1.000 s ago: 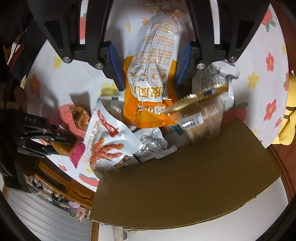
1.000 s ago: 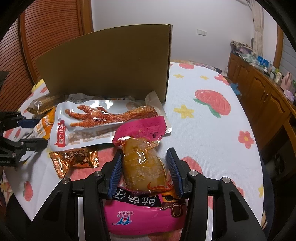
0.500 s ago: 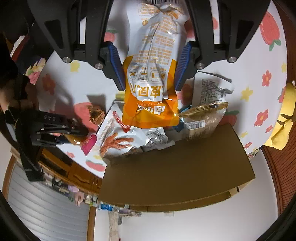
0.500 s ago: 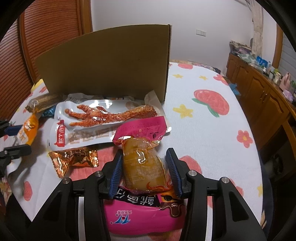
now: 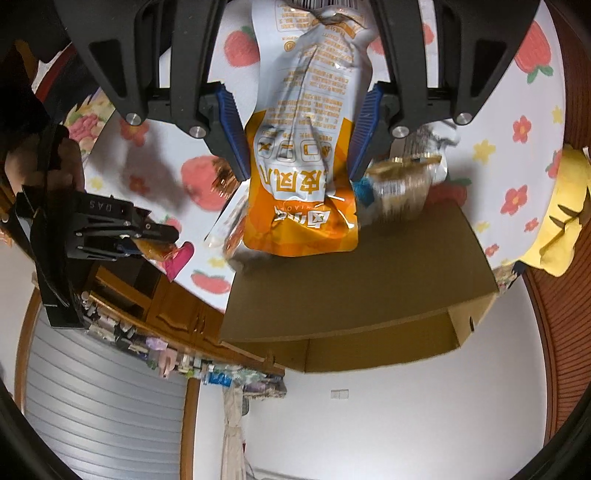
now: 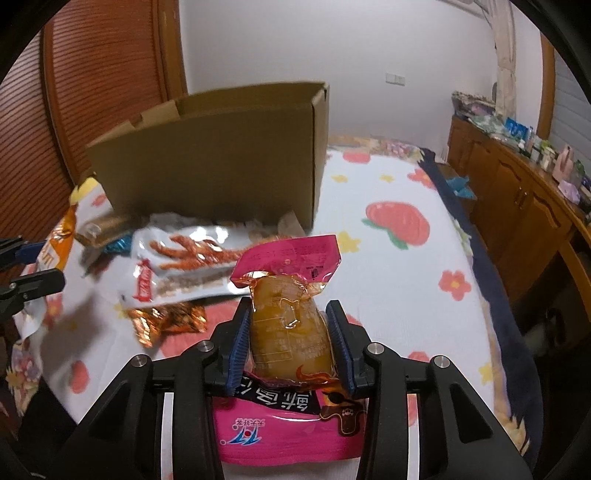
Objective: Organize snacks
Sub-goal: 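Carry the pink snack into the box and open the right tool while the left tool carries the orange pouch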
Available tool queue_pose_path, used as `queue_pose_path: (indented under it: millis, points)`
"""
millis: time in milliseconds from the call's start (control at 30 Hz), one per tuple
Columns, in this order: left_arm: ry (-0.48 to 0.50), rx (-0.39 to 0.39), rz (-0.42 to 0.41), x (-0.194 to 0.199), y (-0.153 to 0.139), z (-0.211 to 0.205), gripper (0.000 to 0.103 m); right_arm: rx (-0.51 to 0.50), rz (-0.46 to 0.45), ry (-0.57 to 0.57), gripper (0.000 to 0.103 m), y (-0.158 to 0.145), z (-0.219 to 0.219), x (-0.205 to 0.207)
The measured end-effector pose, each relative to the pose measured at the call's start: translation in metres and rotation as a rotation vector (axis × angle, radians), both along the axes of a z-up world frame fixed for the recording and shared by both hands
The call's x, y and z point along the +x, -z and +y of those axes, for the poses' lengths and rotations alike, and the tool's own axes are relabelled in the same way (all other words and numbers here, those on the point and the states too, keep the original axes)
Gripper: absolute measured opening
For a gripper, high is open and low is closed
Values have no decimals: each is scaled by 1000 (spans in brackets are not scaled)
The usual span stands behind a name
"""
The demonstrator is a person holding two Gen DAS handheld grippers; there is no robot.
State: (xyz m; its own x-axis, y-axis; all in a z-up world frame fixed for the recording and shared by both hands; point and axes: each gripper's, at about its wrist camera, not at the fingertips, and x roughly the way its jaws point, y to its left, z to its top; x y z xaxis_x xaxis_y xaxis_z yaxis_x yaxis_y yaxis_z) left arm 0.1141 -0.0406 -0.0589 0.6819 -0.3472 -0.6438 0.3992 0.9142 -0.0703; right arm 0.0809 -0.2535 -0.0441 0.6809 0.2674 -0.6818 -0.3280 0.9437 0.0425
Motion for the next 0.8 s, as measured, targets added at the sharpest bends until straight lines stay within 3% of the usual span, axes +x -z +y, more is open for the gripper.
queue_pose_path:
  millis: [533,800]
  points:
    - [-20,-13,-73,14,-38,10,52,30,-92,-101,41,-51,31,-17]
    - [-26,-10,-100,35,-55,19,53,33,-117,-132,41,-68,42,-3]
